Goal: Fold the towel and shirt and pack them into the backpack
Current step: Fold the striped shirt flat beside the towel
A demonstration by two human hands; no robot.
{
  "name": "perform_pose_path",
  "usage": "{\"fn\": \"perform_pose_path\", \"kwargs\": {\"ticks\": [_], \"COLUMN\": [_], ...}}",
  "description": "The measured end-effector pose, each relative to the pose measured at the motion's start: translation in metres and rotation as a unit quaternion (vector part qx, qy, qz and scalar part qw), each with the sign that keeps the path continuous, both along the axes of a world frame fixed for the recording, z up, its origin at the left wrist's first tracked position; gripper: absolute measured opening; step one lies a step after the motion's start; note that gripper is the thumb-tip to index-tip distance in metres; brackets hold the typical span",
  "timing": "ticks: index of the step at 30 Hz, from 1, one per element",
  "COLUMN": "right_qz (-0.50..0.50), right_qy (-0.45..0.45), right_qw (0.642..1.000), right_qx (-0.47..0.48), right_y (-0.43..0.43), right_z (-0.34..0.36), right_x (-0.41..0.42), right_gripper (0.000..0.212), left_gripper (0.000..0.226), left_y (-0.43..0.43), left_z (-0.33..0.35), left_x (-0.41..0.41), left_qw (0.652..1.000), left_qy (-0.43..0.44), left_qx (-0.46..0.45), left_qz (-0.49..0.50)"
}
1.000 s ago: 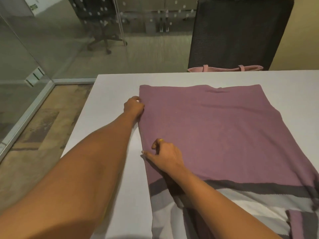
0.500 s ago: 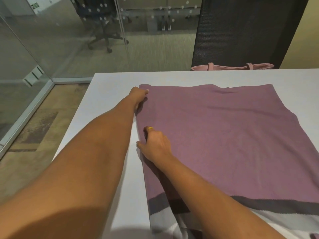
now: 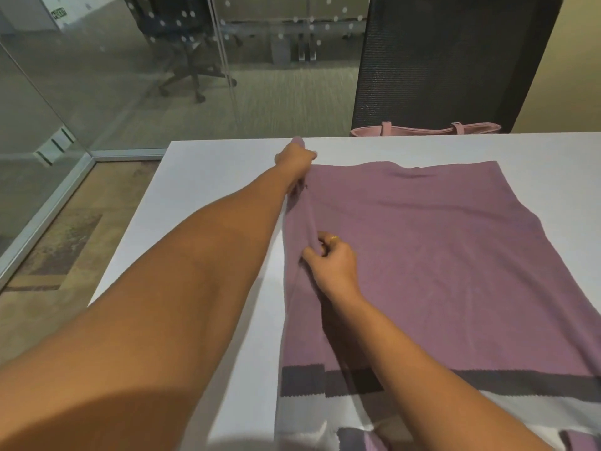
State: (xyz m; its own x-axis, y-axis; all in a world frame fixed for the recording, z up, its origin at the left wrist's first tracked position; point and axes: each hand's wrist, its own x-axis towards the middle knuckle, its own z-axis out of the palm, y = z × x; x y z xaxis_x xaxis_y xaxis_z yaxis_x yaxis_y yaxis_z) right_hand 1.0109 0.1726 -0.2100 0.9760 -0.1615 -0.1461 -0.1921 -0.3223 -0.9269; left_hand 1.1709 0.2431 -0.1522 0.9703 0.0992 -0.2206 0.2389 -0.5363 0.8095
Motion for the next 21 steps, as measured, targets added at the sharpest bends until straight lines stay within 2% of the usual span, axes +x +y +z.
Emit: {"fn": "perform_pose_path", "kwargs": {"ticks": [4,7,15,18,21], "right_qz": [-0.024,-0.013,0.039,0.070,0.105], "right_qy": [0.009,0.023,0.064,0.097,0.119], "right_qw": [0.999,0.999,0.997,0.992,0.986], "right_qx": [-0.032,-0.038,-0.029,-0.032,-0.045], "right_y": [-0.021,-0.025,-0.035,-0.039,-0.042], "right_z": [-0.012,-0.016,-0.011,-0.008,-0.002], "right_x": [0.000,-0.004,-0.040,-0.061,-0.086], "right_gripper": [0.036,0.041,0.041,0.036,0.026], "left_gripper": [0.050,0.043,0.027,0.025,0.032], "left_y": [-0.021,-0.025,-0.006,-0.005,-0.005], "left_z": [-0.011,-0.014,-0.039,-0.049,-0.056], "left_x": [-0.003,-0.020,-0.118,-0.174,-0.223], "left_qw": [0.998,0.998,0.991,0.990,0.988], "left_qy": [0.013,0.019,-0.127,-0.140,-0.134], "left_qx": [0.049,0.016,0.031,0.030,0.068], "left_qz": [-0.036,-0.050,0.010,-0.004,-0.046]}}
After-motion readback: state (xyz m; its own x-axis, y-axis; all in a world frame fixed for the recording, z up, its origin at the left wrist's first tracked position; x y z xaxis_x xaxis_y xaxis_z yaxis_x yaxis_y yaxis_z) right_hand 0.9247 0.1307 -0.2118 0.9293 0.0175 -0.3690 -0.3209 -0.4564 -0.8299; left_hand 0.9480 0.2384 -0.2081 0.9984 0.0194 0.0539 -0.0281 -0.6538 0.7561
